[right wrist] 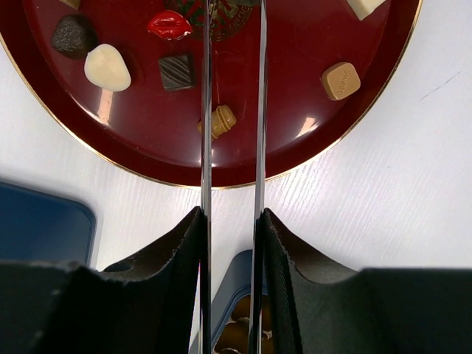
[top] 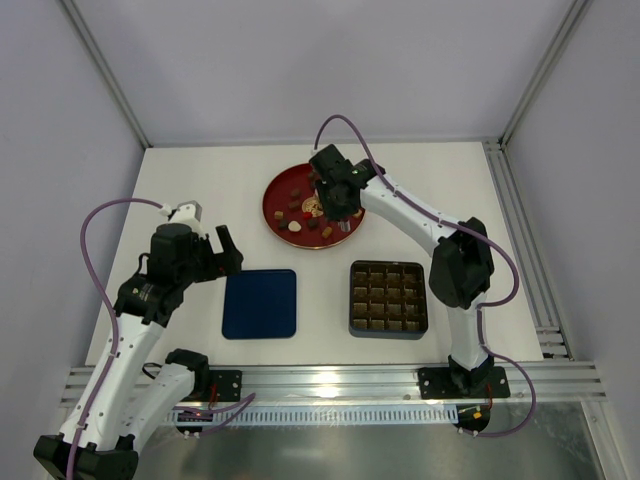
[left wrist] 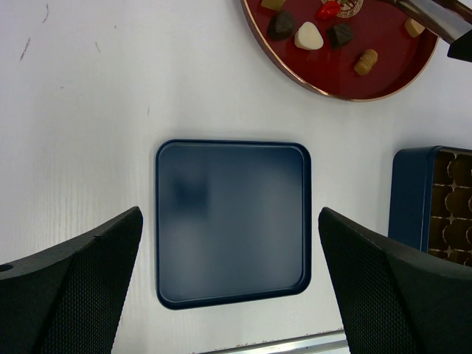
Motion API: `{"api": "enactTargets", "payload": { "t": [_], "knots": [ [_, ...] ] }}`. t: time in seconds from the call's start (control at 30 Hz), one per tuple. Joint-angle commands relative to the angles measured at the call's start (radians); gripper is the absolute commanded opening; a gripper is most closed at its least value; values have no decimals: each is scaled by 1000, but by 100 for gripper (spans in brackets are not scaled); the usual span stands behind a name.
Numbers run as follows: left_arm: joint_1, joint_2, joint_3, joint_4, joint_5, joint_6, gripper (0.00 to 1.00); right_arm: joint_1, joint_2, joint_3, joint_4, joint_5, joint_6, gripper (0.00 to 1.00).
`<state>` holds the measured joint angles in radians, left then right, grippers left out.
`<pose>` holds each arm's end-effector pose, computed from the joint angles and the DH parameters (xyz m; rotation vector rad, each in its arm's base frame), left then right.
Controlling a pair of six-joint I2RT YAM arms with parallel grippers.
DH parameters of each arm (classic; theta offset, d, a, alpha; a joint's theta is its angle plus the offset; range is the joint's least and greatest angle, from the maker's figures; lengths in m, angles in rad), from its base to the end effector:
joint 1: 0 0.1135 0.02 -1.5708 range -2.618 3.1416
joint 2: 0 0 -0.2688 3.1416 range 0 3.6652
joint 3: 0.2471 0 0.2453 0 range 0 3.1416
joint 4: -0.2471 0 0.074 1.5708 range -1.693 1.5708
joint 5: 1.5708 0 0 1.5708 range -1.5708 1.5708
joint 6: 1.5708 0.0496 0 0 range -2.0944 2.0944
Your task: Pack the chocolate
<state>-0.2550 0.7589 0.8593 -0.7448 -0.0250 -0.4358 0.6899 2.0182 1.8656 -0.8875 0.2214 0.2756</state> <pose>0.1497 -0.0377 0.3078 -0.2159 2.2275 -0.3521 0.3482 0.2732 0.2734 -0.4528 2.5321 0.0712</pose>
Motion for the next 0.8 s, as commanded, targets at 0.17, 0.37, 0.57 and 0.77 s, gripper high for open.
{"api": "enactTargets", "payload": {
  "t": [0.17, 0.37, 0.57, 0.77],
  "knots": [
    [-3, -7, -2, 33, 8, 17, 100, -1, -56, 4, 15, 6, -10, 39],
    [-3, -7, -2, 33, 8, 17, 100, -1, -58, 3, 13, 4, -9, 43],
    [-3, -7, -2, 33, 8, 17, 100, -1, -58, 12, 10, 7, -12, 43],
    [-3, -7, -2, 33, 10, 17, 100, -1, -58, -3, 15, 4, -9, 43]
  ]
}}
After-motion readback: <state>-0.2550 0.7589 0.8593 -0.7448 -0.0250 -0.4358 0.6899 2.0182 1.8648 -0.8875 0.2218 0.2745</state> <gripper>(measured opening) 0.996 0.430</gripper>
